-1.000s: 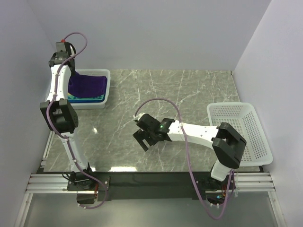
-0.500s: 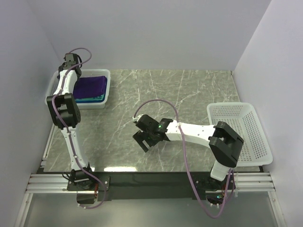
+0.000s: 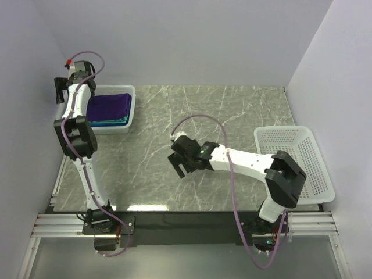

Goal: Fold and stack the towels
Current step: Neatly place the folded towel into the bin

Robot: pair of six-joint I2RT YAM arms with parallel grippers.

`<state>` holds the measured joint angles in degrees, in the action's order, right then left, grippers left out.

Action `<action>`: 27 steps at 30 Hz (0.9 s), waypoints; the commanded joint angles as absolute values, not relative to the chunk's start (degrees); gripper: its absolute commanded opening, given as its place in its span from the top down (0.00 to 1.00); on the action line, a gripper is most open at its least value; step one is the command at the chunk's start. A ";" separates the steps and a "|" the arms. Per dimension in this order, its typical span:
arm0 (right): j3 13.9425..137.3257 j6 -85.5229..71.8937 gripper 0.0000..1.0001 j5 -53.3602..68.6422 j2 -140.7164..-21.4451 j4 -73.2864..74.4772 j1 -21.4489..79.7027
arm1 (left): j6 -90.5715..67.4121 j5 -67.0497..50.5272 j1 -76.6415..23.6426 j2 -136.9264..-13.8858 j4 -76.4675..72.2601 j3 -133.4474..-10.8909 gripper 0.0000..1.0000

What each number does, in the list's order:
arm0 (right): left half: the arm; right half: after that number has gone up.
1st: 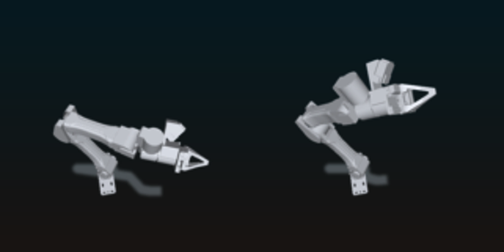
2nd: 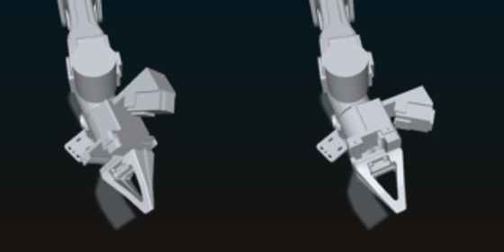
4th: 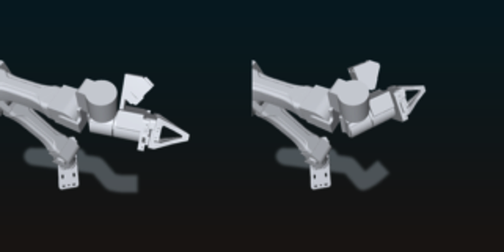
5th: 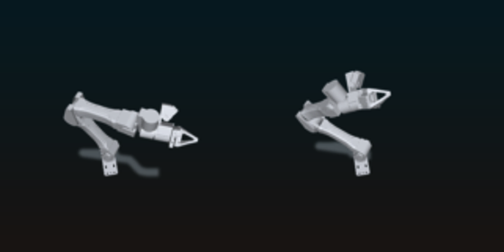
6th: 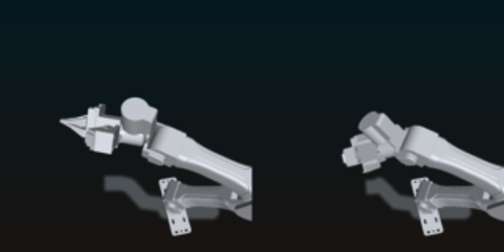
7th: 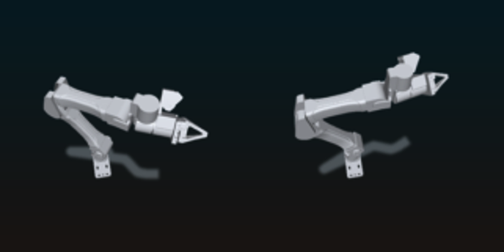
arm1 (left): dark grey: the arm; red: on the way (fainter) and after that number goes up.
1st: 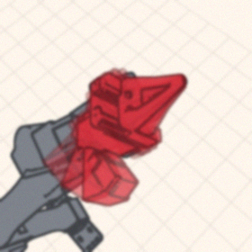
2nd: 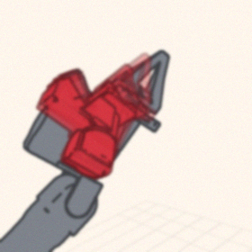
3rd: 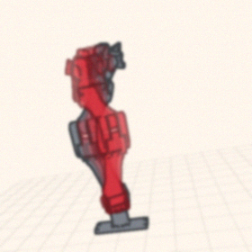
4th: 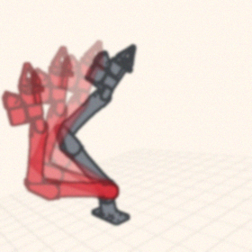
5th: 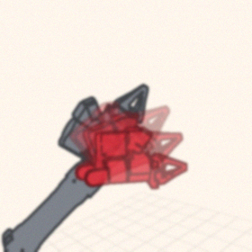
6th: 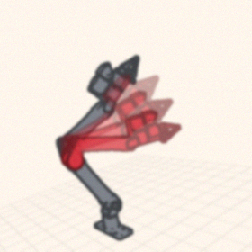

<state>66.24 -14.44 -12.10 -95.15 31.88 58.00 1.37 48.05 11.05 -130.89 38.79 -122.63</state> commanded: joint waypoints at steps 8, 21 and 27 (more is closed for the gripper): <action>61.09 -25.39 0.05 -28.29 -72.62 31.11 41.94 | -21.35 9.35 10.81 -97.24 41.67 -105.79 0.01; 51.69 -22.41 0.00 -39.29 -36.40 28.56 32.26 | -26.45 -0.36 5.36 -38.28 30.75 -62.32 0.01; 44.83 -21.71 0.00 -39.55 -23.39 25.75 32.26 | -30.14 7.28 5.36 -21.30 37.24 -56.69 0.00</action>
